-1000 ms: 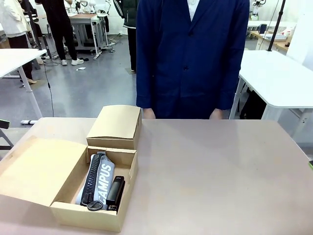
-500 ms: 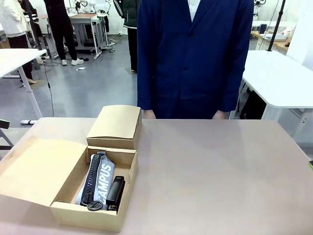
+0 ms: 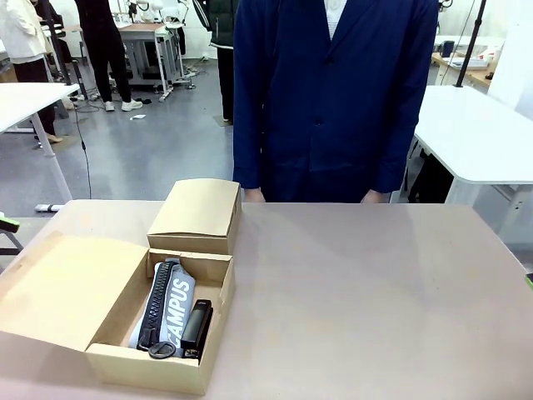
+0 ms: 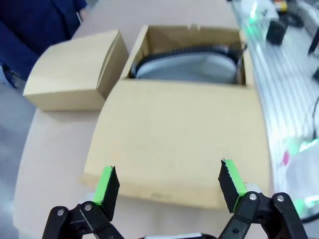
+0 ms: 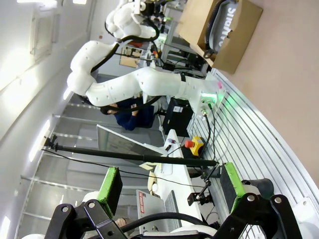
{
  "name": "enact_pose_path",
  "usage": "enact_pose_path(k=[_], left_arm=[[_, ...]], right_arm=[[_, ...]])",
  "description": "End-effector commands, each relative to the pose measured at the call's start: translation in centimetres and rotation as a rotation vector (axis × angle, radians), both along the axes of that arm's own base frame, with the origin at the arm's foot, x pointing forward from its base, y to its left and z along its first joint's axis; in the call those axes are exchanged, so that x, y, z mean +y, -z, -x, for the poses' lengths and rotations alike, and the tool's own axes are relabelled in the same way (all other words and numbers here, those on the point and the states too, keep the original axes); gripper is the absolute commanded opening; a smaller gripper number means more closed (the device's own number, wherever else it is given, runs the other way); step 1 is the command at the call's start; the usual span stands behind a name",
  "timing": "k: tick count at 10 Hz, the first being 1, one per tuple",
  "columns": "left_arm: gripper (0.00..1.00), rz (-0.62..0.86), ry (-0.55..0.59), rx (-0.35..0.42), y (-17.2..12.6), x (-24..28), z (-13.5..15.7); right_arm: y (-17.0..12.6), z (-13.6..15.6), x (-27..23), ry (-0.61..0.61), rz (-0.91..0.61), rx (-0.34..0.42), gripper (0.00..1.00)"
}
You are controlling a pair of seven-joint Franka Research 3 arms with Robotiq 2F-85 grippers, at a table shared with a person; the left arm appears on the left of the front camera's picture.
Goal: Place items inside the box.
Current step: Close the lid of the Mailer Box closest to the robot.
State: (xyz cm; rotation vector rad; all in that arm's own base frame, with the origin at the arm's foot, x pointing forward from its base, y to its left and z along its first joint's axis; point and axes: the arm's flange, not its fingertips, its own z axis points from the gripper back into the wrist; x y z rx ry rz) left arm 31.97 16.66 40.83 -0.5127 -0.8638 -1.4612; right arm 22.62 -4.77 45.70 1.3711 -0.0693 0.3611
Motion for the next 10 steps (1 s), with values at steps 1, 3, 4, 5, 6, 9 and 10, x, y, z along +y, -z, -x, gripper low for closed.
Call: enact_pose_path(k=[1,3,4,5,6,9,10], left_arm=[[1.00,0.000,-0.058,-0.052,1.3,2.4,-1.1],[1.00,0.002,-0.137,-0.028,1.3,4.6,-2.1],[1.00,-0.027,-0.154,-0.012,1.7,5.1,-2.7],[1.00,-0.066,-0.147,0.022,2.7,4.9,-3.2],[1.00,-0.075,-0.131,0.054,3.5,4.5,-3.5],[1.00,-0.110,-0.118,0.106,6.1,3.1,-4.2],[1.00,-0.093,-0.086,0.128,7.3,1.6,-4.0]], right_arm=[[-0.4,0.0,-0.1,0.000,-0.015,-0.018,1.00],[-0.4,0.0,-0.1,0.000,-0.015,-0.018,1.00],[-0.4,0.0,-0.1,0.000,-0.015,-0.018,1.00],[-0.4,0.0,-0.1,0.000,-0.015,-0.018,1.00],[-0.4,0.0,-0.1,0.000,-0.015,-0.018,1.00],[-0.4,0.0,-0.1,0.000,-0.015,-0.018,1.00],[-0.4,0.0,-0.1,0.000,-0.015,-0.018,1.00]])
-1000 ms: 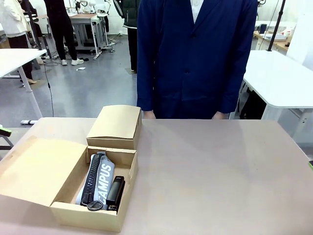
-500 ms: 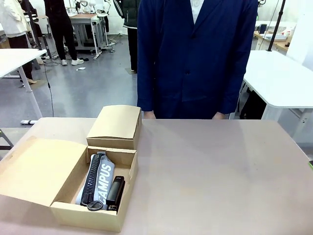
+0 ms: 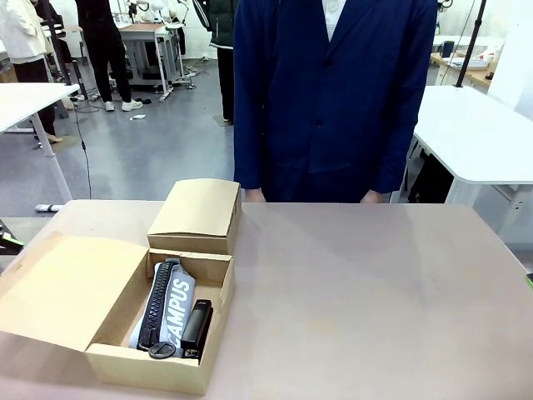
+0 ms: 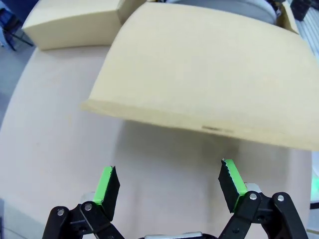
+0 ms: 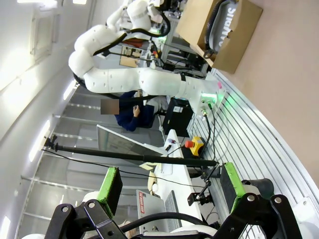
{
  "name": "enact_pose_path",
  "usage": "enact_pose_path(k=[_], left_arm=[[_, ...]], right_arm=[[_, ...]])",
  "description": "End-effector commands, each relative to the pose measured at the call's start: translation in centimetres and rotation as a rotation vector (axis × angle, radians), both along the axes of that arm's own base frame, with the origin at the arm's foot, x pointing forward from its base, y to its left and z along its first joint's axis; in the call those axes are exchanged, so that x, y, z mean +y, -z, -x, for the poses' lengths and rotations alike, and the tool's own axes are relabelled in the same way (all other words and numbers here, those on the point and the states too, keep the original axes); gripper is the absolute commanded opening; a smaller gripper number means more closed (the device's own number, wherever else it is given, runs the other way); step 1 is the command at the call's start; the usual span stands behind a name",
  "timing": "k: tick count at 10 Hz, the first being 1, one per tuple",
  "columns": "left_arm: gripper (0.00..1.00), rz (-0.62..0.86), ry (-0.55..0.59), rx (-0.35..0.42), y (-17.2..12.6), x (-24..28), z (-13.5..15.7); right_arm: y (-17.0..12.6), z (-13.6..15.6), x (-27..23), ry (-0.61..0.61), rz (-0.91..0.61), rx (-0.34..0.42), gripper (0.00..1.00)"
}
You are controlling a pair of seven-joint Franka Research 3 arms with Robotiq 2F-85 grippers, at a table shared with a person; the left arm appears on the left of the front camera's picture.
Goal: Place items inside the box.
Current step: Close the lid of the Mailer Box closest to the robot.
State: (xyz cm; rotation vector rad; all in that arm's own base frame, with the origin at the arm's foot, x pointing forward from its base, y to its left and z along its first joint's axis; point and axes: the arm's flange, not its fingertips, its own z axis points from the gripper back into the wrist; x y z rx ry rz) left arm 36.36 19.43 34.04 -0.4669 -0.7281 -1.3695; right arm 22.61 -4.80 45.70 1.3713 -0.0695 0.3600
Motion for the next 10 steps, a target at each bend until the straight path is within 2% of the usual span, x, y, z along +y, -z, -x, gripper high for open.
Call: enact_pose_path(k=[1,4,6,8,10], left_arm=[[1.00,0.022,0.044,0.047,1.3,-2.7,0.7],[1.00,0.144,0.118,0.117,2.6,-6.6,2.4],[1.00,0.276,0.079,0.128,2.8,-7.9,2.8],[1.00,0.401,0.039,0.092,1.7,-8.2,3.2],[1.00,0.519,0.072,0.080,-0.4,-9.7,4.8]], right_arm=[[-0.4,0.0,-0.1,-0.001,-0.015,-0.019,1.00],[-0.4,0.0,-0.1,-0.001,-0.015,-0.019,1.00],[-0.4,0.0,-0.1,-0.001,-0.015,-0.019,1.00],[-0.4,0.0,-0.1,-0.001,-0.015,-0.019,1.00],[-0.4,0.0,-0.1,-0.001,-0.015,-0.019,1.00]])
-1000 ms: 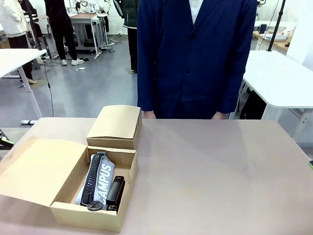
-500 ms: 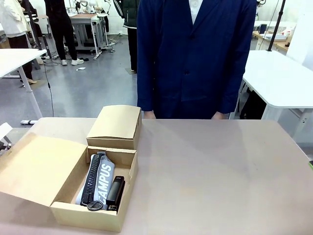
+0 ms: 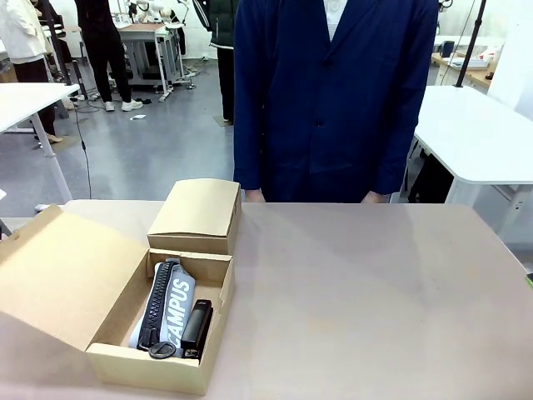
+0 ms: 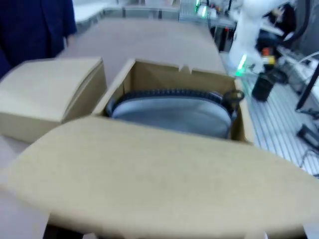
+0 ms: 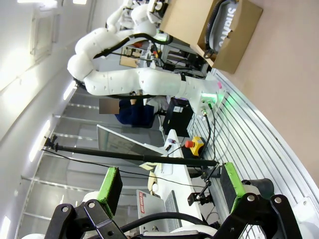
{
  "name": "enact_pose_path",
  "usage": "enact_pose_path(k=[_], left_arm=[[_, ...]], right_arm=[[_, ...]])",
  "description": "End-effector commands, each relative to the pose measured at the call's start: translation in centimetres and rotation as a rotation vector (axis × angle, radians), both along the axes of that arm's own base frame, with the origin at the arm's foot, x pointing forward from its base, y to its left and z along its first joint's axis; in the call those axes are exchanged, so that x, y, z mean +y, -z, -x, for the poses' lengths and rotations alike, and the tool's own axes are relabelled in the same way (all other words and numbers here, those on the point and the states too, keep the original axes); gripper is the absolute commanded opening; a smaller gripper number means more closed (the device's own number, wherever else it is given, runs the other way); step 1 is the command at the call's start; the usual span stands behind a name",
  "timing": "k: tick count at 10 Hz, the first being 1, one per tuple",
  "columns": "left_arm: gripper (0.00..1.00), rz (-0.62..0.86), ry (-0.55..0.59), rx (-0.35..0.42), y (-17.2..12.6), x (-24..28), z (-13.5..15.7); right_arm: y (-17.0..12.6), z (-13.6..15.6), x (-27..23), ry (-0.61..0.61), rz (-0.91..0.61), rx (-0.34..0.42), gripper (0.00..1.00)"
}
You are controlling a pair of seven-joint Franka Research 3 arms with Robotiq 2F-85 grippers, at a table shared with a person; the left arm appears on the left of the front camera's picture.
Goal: Place items inside the box.
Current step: Close the lid of the Mailer Box closest to the robot.
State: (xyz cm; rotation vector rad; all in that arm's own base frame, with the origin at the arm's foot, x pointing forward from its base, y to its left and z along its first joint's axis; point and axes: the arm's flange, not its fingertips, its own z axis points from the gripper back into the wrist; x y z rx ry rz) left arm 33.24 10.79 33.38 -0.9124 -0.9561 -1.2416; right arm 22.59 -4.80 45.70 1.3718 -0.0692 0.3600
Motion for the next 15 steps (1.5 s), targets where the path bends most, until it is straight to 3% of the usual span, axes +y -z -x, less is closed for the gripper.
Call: enact_pose_path(k=[1,4,6,11,15], left_arm=[[1.00,0.084,0.015,-0.029,-1.9,-2.4,2.2],[1.00,0.159,0.099,0.015,-4.3,-7.3,3.7],[1.00,0.135,0.184,0.050,-4.0,-10.5,4.6],[1.00,0.057,0.296,0.064,0.0,-19.5,8.6],[1.00,-0.057,0.281,0.004,3.7,-20.8,10.8]], right_arm=[[-0.4,-0.1,-0.1,0.000,-0.014,-0.019,1.00],[-0.4,-0.1,-0.1,0.000,-0.014,-0.019,1.00],[-0.4,-0.1,-0.1,0.000,-0.014,-0.019,1.00],[-0.4,-0.1,-0.1,0.000,-0.014,-0.019,1.00],[-0.4,-0.1,-0.1,0.000,-0.014,-0.019,1.00]])
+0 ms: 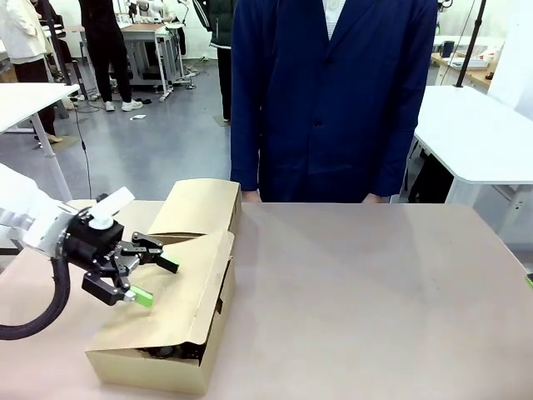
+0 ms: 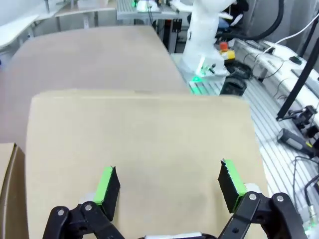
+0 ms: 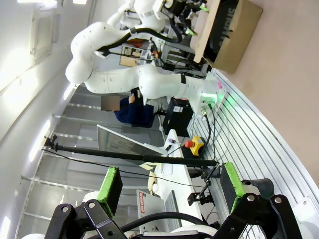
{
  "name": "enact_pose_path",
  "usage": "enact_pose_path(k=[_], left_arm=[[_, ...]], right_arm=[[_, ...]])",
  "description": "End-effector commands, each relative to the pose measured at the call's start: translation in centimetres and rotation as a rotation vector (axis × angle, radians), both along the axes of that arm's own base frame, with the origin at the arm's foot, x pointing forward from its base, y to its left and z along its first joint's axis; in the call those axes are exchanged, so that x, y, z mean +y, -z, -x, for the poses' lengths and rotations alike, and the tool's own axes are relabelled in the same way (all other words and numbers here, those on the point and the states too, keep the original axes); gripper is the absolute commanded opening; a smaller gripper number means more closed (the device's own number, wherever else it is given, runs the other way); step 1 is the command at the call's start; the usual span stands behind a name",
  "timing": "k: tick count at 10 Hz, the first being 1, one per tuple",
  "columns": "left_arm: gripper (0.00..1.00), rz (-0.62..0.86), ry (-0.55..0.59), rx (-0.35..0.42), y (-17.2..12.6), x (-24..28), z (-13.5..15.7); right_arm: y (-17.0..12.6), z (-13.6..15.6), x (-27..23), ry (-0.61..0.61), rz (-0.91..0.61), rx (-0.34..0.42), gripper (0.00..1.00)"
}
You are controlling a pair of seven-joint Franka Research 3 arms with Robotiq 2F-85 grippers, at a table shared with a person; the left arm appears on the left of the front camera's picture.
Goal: Place items inside the box.
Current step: Close the lid of the Mailer Box closest to the robot.
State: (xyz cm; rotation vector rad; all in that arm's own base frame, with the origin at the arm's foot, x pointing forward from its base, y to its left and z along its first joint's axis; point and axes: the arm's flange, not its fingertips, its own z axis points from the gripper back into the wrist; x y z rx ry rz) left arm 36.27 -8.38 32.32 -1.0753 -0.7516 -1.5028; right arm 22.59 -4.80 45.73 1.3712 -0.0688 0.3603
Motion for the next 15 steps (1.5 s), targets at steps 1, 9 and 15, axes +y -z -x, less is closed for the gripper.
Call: enact_pose_path(k=[1,9,15], left_arm=[[1.00,0.007,-0.035,-0.030,2.7,-1.7,14.0],[1.00,-0.004,-0.036,-0.143,4.2,-1.3,15.5],[1.00,0.198,-0.275,0.120,-9.1,6.5,12.7]], right_arm=[[-0.4,-0.1,-0.1,0.000,-0.015,-0.019,1.00],[-0.4,-0.1,-0.1,0.000,-0.015,-0.019,1.00],[-0.4,-0.1,-0.1,0.000,-0.015,-0.019,1.00]])
